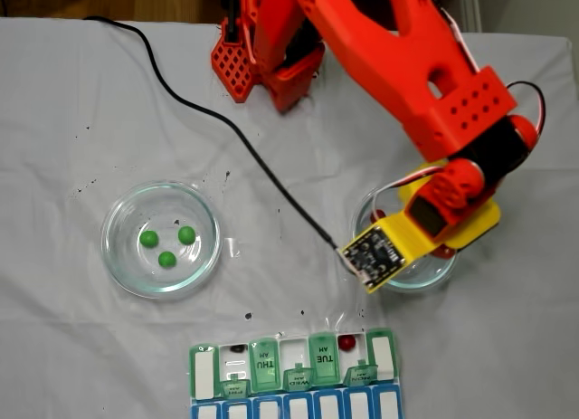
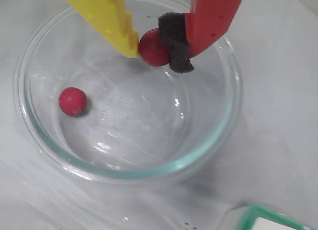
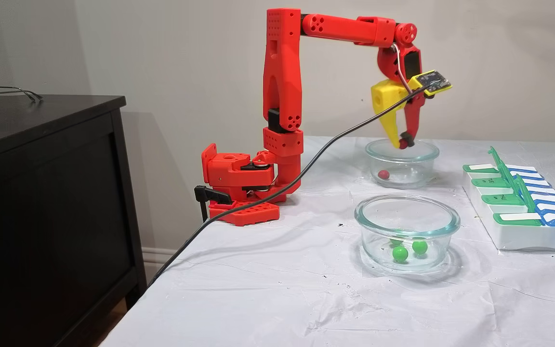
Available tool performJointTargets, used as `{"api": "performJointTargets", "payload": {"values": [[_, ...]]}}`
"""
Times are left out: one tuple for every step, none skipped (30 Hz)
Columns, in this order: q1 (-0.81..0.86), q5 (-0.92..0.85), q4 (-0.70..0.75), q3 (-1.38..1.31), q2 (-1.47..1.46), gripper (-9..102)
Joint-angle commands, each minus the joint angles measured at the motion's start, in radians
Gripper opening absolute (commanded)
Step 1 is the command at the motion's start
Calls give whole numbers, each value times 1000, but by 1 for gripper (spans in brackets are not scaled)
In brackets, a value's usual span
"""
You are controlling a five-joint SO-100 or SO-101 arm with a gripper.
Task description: Sort medicines into box.
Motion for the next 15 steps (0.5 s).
{"api": "performJointTargets", "payload": {"values": [[64,-63,-67,-87,167,0],[92,-89,-100,-77,169,0],[123,-112,-123,-77,160,0],[158,-129,-138,-92,143,0],[184,-146,-156,-100,138,0],[216,-167,-184,-100,140,0],[249,-183,-213,-95,140,0],[279,-198,-238,-91,137,0],[314,-215,-255,-91,124,0],[330,-225,-262,-92,115,0],[350,-238,-264,-92,101,0],[367,-252,-262,-94,92,0],[385,-262,-258,-98,83,0],[403,-278,-252,-107,74,0],[423,-293,-235,-124,60,0]]}}
